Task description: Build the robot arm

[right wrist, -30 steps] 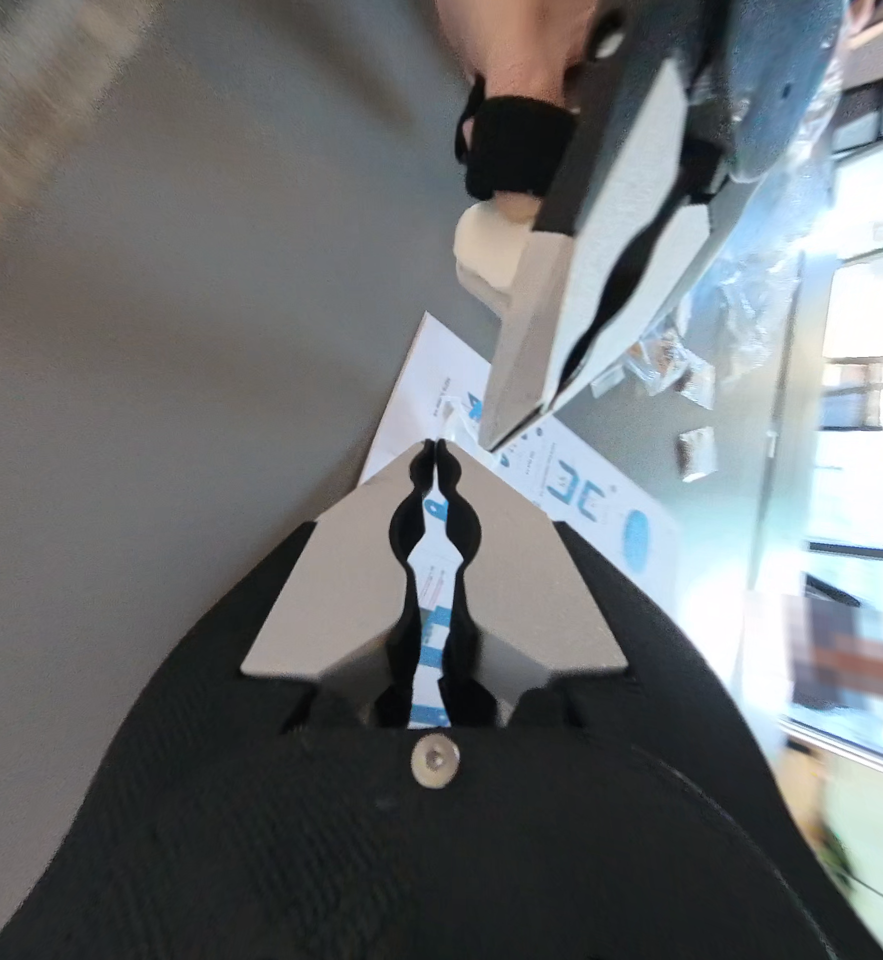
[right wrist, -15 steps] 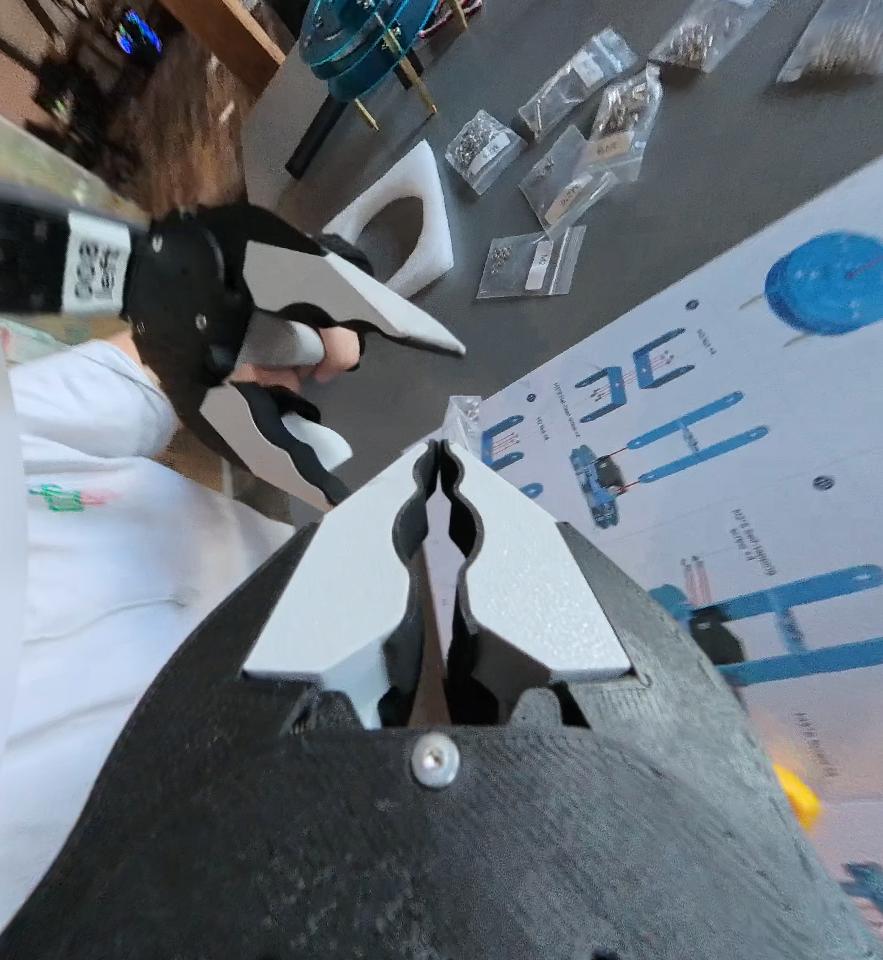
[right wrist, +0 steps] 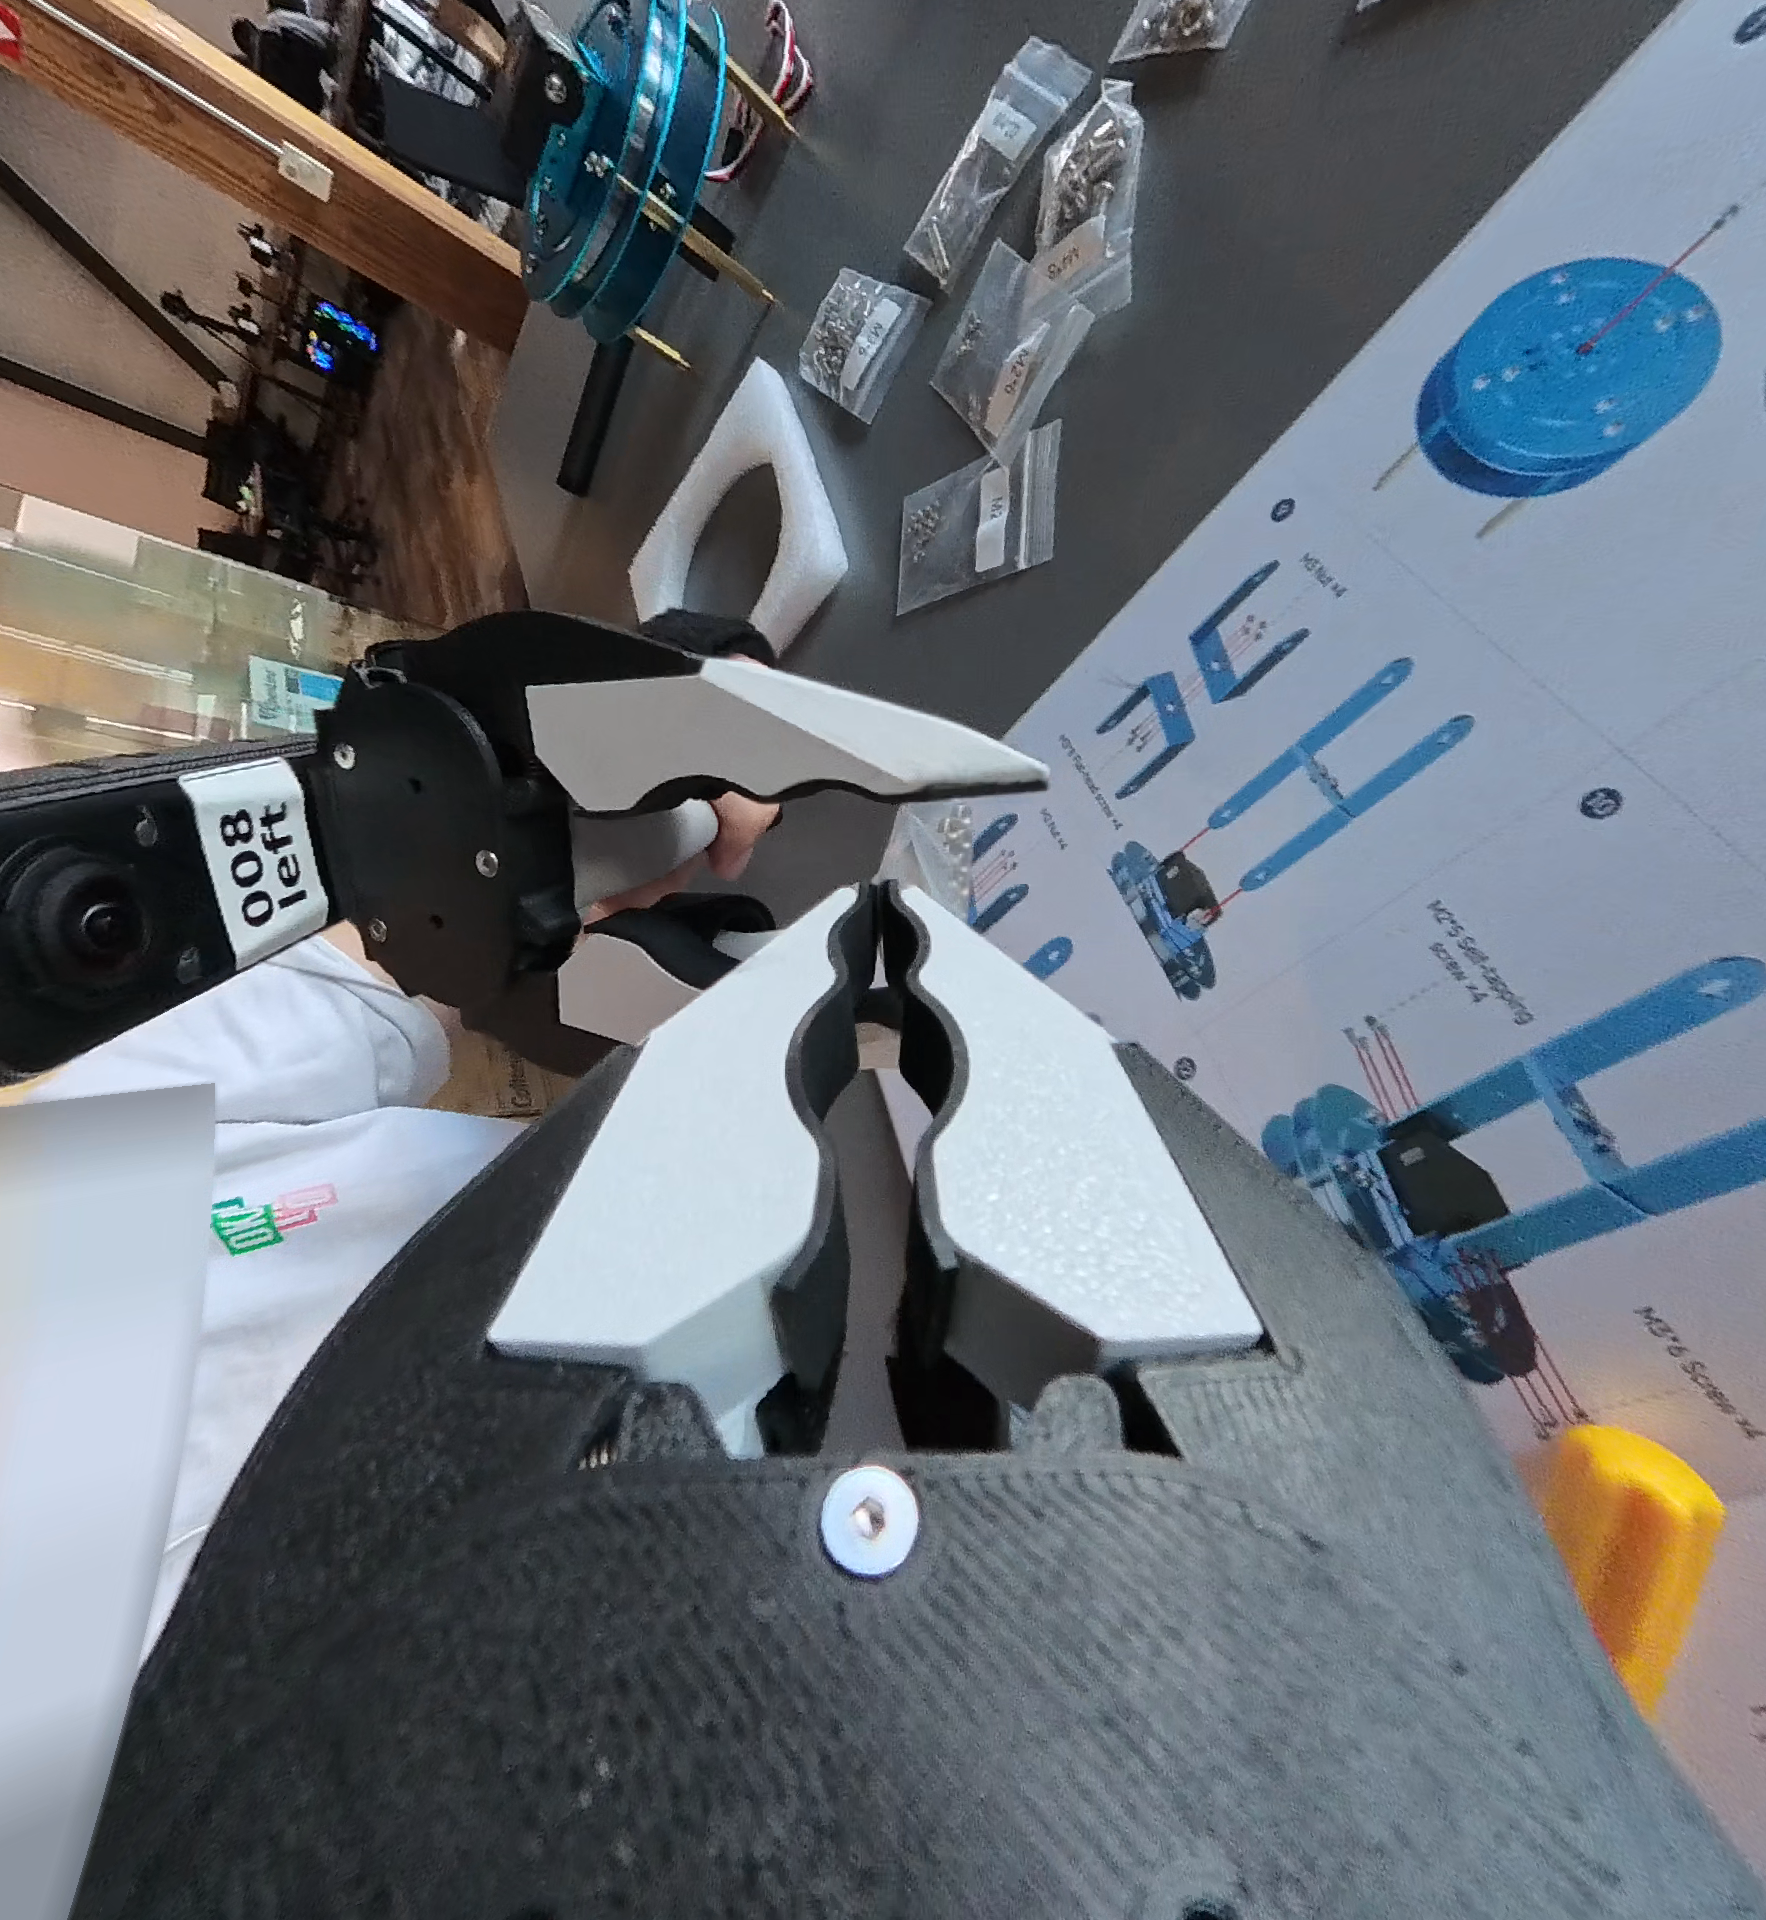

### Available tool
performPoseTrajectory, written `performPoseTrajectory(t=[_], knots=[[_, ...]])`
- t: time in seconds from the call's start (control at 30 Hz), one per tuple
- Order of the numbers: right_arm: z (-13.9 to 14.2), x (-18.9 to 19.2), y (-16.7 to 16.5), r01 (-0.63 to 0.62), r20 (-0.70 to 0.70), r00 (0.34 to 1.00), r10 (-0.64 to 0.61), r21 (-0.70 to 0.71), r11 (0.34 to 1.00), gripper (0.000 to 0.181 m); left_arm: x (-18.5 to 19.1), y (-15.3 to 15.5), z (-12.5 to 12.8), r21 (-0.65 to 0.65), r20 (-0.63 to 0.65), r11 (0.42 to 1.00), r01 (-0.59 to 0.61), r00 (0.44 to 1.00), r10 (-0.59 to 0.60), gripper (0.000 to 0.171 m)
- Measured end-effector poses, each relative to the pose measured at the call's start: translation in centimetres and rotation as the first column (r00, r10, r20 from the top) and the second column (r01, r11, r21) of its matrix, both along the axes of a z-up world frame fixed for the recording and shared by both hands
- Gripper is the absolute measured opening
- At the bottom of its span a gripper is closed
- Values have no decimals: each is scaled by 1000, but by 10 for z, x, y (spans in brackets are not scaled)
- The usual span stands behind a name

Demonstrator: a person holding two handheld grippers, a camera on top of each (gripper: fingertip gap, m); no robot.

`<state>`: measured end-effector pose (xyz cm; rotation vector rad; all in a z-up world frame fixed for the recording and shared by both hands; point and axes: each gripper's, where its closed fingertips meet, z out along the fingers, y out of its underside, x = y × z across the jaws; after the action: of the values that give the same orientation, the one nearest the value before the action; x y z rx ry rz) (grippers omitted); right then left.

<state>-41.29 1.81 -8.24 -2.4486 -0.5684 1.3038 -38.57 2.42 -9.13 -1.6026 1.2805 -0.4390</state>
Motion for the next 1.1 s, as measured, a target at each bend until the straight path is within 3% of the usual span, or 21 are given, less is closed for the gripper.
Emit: performPoseTrajectory(t=[0.2, 0.53, 0.77, 1.1], knots=[[-3, 7, 1, -6, 20, 1000, 6, 35, 999, 0, 4, 2, -1, 10, 6, 1000, -30, 1000, 30, 39], [0, -3, 1, 30, -64, 998, -29, 18, 999, 0, -4, 6, -2, 36, 8, 997, -67, 998, 67, 31], [1, -11, 7, 91, -101, 991, -89, 19, 996, 0, -12, 8, 4, -7, 62, 997, -76, 995, 77, 46], [0, -17, 6, 83, -110, 991, -78, 46, 995, 0, -15, 10, -1, 15, 30, 998, -61, 998, 61, 32]])
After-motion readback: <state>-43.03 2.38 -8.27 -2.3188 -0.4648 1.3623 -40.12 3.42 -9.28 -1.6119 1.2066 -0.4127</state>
